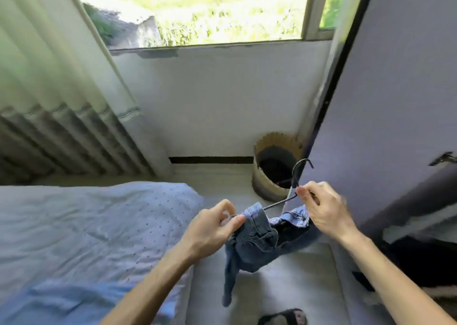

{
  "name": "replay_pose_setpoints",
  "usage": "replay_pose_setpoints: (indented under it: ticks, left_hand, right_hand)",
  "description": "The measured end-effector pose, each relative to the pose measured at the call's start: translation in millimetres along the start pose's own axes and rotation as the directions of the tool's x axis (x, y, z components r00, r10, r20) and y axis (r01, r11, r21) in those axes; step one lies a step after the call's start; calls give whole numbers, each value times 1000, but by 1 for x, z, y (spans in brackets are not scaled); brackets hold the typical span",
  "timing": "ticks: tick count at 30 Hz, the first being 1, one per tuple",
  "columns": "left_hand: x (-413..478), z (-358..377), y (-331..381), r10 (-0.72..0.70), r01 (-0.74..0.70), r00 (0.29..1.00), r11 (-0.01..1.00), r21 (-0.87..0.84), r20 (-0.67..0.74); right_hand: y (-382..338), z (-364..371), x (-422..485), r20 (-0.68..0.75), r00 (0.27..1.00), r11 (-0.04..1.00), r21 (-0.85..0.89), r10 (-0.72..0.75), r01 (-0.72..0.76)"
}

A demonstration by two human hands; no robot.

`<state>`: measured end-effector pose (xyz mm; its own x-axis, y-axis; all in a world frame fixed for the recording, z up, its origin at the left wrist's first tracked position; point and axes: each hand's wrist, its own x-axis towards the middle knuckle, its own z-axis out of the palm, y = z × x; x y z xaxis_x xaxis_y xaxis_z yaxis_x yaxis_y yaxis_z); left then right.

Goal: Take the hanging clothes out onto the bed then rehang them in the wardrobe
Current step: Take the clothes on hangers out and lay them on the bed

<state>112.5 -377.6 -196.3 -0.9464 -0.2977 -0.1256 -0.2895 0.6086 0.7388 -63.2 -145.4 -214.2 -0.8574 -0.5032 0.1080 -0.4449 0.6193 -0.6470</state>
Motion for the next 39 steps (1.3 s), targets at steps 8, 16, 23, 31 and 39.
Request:
replay_pose_setpoints:
  ticks: [8, 16, 23, 31, 39]
  left_hand:
    - [-75, -72, -41, -125, 150, 980, 976, 157, -156]
    - [-25, -117, -17, -256, 229, 943, 963, -145, -213]
    - [16, -154, -12, -341, 270, 854, 936, -226, -392]
    - [15, -227, -23, -393, 207, 812, 885, -417, -431]
    - [-5, -343, -91, -541, 237, 659, 809, -537, -523]
  right_hand:
    - [-126, 83, -5, 161, 957, 970, 68, -241, 233]
    - [-212, 102, 43, 138, 905, 908, 191, -402, 374]
    - [-190, 101, 109, -190, 978, 854, 490, -91, 175]
    - [-135, 190, 173, 444, 896, 943, 298, -2, -145]
    - [-229, 280, 198, 706, 702, 949, 277, -96, -149]
